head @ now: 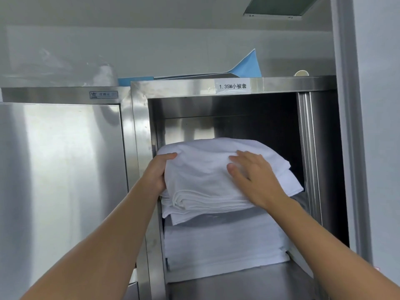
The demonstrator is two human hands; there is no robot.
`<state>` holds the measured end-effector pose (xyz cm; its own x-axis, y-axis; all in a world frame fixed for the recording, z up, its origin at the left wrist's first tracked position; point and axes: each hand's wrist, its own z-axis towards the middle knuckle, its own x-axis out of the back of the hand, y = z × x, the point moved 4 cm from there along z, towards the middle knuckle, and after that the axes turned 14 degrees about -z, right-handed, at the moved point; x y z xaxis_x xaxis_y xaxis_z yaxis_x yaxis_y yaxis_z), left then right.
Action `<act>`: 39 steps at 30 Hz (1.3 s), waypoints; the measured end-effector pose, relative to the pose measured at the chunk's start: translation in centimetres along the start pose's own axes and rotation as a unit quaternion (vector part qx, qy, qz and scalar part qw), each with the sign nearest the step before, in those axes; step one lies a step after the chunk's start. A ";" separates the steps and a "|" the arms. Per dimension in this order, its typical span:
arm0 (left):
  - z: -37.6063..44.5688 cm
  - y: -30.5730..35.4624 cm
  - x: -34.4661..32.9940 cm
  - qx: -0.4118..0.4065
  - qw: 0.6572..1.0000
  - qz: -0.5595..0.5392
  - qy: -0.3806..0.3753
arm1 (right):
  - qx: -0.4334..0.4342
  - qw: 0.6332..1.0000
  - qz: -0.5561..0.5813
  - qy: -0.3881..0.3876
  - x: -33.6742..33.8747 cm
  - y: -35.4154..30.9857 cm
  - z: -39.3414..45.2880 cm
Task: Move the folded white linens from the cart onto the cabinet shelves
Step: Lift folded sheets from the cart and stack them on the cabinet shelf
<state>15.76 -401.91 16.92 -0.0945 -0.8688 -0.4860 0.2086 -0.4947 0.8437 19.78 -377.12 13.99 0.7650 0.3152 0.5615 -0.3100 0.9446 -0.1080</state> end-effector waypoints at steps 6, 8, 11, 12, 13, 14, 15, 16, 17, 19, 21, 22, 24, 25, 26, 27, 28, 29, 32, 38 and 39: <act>-0.2 -0.7 0.2 0.012 0.999 -0.010 -0.038 | -0.182 0.980 -0.081 -0.015 0.2 4.1 3.7; -0.6 -0.7 0.1 0.006 0.999 -0.018 -0.048 | -0.236 0.969 -0.049 -0.049 0.0 5.2 4.2; -1.2 -0.5 0.4 -0.007 0.998 -0.014 -0.057 | -0.296 0.950 -0.010 -0.096 -0.1 6.8 4.6; -1.3 -0.5 0.4 -0.004 0.998 -0.015 -0.057 | -0.309 0.945 0.000 -0.108 -0.1 7.2 4.5; -1.3 -0.4 0.5 0.001 0.998 -0.017 -0.054 | -0.317 0.942 0.006 -0.112 0.0 7.5 4.3; -1.2 -0.3 0.5 0.005 0.998 -0.018 -0.054 | -0.320 0.941 0.008 -0.111 0.1 7.7 4.1; -1.1 -0.2 0.4 0.006 0.998 -0.016 -0.054 | -0.320 0.941 0.006 -0.108 0.2 7.9 3.9; -0.9 -0.1 0.1 0.003 0.998 -0.016 -0.058 | -0.319 0.942 0.000 -0.103 0.2 7.9 3.7; -0.9 0.0 -0.3 -0.005 0.998 -0.016 -0.068 | -0.317 0.943 -0.011 -0.099 0.3 8.0 3.6; -0.7 0.2 -0.7 -0.020 0.997 -0.013 -0.079 | -0.312 0.945 -0.039 -0.092 0.5 7.7 3.5; -0.6 0.0 -0.7 -0.028 0.997 -0.001 -0.075 | -0.306 0.946 -0.060 -0.086 0.9 7.4 3.5; -0.7 -0.1 -0.5 -0.029 0.997 0.003 -0.071 | -0.301 0.948 -0.065 -0.082 1.0 7.2 3.5; -0.7 -0.2 -0.2 -0.033 0.997 0.005 -0.067 | -0.295 0.951 -0.064 -0.073 1.4 7.1 3.2; -0.8 -0.3 -0.1 -0.033 0.997 0.004 -0.067 | -0.294 0.951 -0.060 -0.074 1.6 7.1 3.0; -0.9 -0.3 0.2 -0.029 0.998 0.004 -0.064 | -0.294 0.951 -0.053 -0.081 1.8 7.1 2.7; -1.0 -0.3 0.5 -0.023 0.998 0.006 -0.058 | -0.295 0.951 -0.038 -0.089 1.9 7.1 2.4; -1.3 -0.3 0.9 -0.017 0.998 0.014 -0.051 | -0.297 0.950 -0.016 -0.098 2.2 7.1 2.0; -1.5 -0.3 1.5 -0.008 0.998 0.023 -0.049 | -0.296 0.949 0.007 -0.112 2.4 7.2 1.7; -2.5 -0.9 3.4 0.049 0.996 0.042 -0.061 | -0.285 0.942 0.061 -0.165 3.0 7.5 1.0; -2.3 -0.7 3.2 0.065 0.995 0.066 -0.033 | -0.293 0.919 0.212 -0.159 1.8 6.7 2.5; -2.2 -0.7 3.0 0.055 0.996 0.060 -0.024 | -0.306 0.916 0.214 -0.146 1.6 6.3 2.8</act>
<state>17.49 -404.12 14.41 -0.1215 -0.9205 -0.3715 0.1131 -0.3847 0.9161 17.51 -370.89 16.49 0.4353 0.7156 0.5463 -0.1033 0.6425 -0.7593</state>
